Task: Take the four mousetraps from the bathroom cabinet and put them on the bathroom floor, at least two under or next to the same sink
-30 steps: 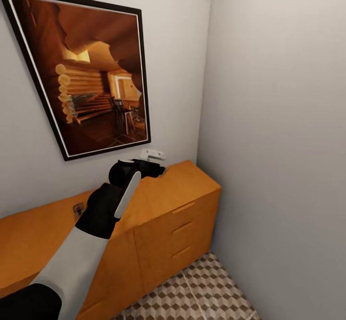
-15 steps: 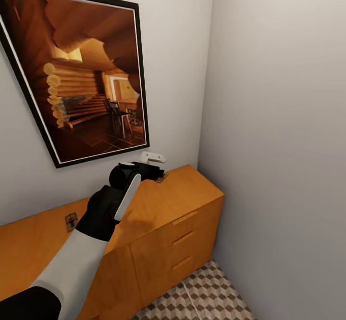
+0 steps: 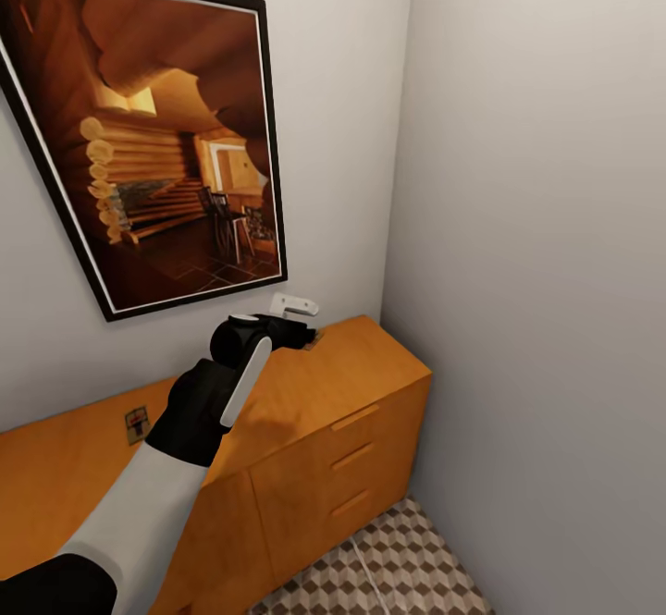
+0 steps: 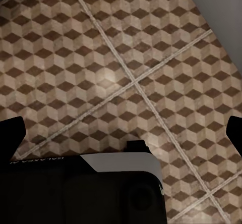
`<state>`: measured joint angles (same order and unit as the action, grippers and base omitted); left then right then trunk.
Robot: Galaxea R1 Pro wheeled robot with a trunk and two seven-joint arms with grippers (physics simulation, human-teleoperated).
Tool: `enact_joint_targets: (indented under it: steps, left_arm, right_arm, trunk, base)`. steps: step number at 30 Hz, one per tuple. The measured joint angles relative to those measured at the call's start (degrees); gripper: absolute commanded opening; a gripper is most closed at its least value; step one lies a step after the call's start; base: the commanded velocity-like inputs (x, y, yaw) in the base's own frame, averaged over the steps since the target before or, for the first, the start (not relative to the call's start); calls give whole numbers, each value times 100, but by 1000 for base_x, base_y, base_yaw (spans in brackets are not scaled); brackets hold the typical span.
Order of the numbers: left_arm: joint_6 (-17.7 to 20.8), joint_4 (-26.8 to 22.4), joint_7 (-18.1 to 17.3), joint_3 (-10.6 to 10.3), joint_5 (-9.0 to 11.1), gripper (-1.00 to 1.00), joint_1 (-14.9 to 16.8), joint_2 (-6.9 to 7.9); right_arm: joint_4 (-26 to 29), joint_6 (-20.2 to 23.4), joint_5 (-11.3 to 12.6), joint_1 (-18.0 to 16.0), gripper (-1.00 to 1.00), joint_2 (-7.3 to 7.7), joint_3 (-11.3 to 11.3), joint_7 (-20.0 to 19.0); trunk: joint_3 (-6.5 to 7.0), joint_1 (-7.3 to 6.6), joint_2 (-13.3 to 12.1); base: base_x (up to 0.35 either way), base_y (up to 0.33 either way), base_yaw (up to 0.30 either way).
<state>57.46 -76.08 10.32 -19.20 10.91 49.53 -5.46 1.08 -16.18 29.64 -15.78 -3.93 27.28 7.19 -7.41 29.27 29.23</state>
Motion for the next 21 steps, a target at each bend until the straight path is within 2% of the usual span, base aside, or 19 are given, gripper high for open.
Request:
enact_joint_targets:
  steps: [21]
  left_arm:
    - [0, 9, -3, -1, 0, 100, -29, 0]
  right_arm:
    - [0, 5, 0, 0, 100, -20, 0, -1]
  trunk:
    - [-139, 0, 0]
  base:
    - [0, 0, 0]
